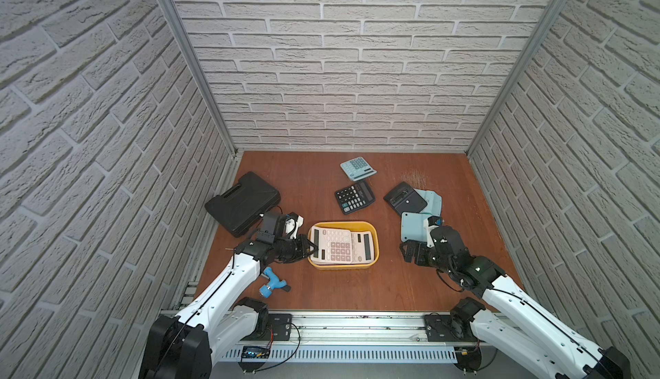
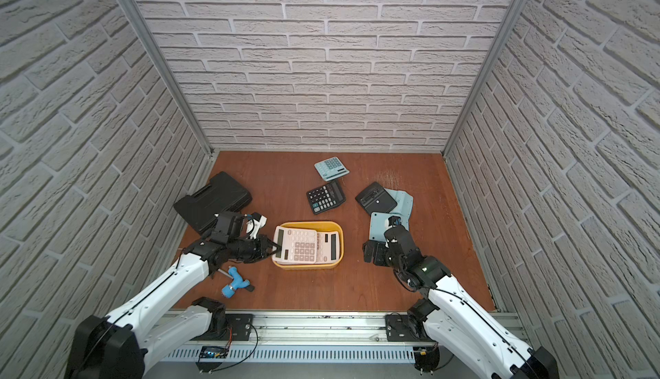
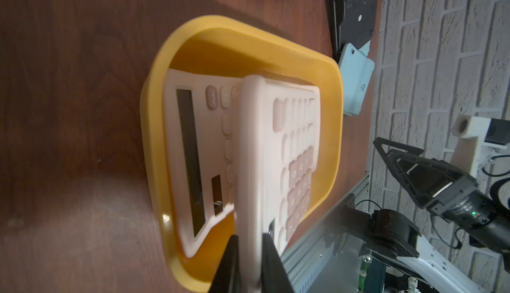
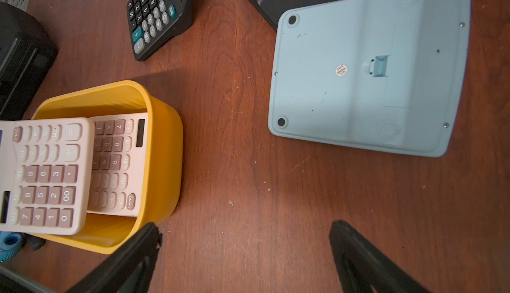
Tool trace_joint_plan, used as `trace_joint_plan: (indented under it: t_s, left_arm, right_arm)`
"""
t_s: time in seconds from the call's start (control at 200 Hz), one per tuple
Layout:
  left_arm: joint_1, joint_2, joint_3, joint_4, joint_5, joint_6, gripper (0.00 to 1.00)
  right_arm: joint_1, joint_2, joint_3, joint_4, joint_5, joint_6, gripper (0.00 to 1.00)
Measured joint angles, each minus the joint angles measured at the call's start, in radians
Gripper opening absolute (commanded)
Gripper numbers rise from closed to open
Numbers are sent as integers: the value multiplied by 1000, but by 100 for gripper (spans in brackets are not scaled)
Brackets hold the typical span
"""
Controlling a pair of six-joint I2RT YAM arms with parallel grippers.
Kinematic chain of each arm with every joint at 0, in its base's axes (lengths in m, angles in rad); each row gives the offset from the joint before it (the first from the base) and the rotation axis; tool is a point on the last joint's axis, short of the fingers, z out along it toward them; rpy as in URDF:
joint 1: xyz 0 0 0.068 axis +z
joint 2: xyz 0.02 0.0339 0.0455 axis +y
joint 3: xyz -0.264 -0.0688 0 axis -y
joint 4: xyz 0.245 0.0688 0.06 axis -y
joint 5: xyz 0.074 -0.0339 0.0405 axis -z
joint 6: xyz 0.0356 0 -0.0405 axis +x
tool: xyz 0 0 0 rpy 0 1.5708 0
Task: Put the calculator in the storage box
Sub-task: Place the calculator in the storage box, then pick up the calculator at the center of the board.
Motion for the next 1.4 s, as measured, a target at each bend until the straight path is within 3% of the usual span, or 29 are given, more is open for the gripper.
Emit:
trace_joint_plan:
  t_s: [0.27,0.33,0.475,0.745,1.12,1.4]
  left_arm:
    - [0,49,0,20,-31,9,4]
    - [0,58,-2,21,-37,10,10]
    - [0,60,-2,19,-52,17,35]
    - [-2,30,21,-32,-101,42,44]
    - [-11,-116,100,-167,-226,64,98]
    - [-94,-125,182,-197,-323,72,98]
  right_arm:
    - [0,0,0,4,-9,0,100]
    - [0,0,0,10,-12,0,100]
    - [0,9,0,15,-16,0,100]
    - [0,31,3,11,-32,0,100]
    - [-10,51,42,-2,-62,-39,100]
    - [-158,136,42,43,-167,-57,99]
